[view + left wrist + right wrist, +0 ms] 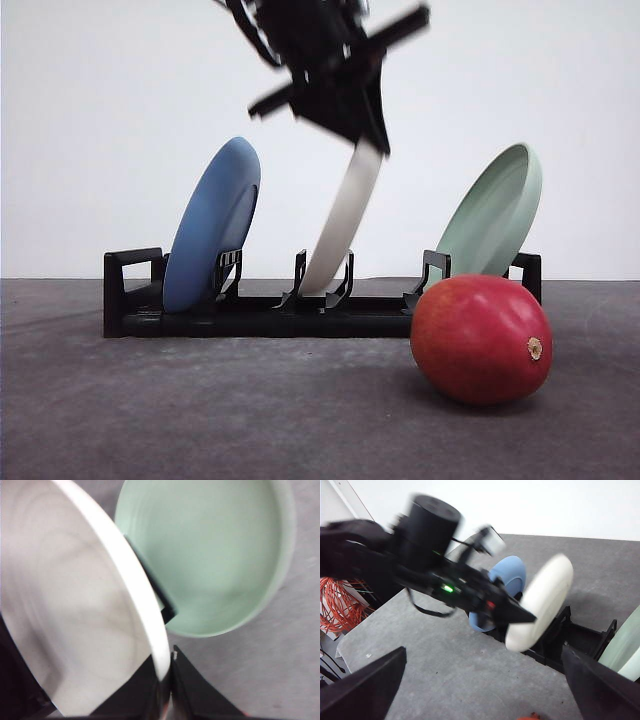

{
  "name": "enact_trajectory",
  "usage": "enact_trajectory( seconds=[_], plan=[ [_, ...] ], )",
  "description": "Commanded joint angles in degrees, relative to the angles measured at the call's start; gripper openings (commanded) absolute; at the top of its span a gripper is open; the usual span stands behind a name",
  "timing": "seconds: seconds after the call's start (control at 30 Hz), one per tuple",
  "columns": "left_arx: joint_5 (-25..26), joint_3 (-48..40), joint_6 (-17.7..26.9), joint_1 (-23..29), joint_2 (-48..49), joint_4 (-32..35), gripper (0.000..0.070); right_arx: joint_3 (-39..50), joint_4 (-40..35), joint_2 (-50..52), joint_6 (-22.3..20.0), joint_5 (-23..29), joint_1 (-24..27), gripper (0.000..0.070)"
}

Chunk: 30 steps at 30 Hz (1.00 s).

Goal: Place pomegranate in white plate

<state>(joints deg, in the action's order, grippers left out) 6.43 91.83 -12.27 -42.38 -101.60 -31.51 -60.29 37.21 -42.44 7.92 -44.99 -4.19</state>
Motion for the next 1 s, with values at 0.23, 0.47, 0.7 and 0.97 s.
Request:
enact_trajectory(
  seconds=[0.23,0.47,0.7,0.97],
  plan=[
    [3.28,2.21,1.01,-5.07,13.82,-4.38,0.0003,-0.90,-0.28,-0.92,0.44,0.02,-0.24,0.0633],
    [-0.57,2.19,4.47,-12.19,23.50,-22.23,0.0003,-0.90,-0.25,-0.96,0.44,0.02,-0.24,0.0633],
    [-14.06,-0.26,5.23,-21.46,24.24,-39.27,0.0003,-0.90,0.72,-0.96,0.44,0.02,-0.24,0.0633],
    [-18.65,-18.48,1.86,-30.11,23.64,-30.04,0.0003,-0.90,1.40,-0.94,0.46,0.02,-0.24,0.0633]
  ],
)
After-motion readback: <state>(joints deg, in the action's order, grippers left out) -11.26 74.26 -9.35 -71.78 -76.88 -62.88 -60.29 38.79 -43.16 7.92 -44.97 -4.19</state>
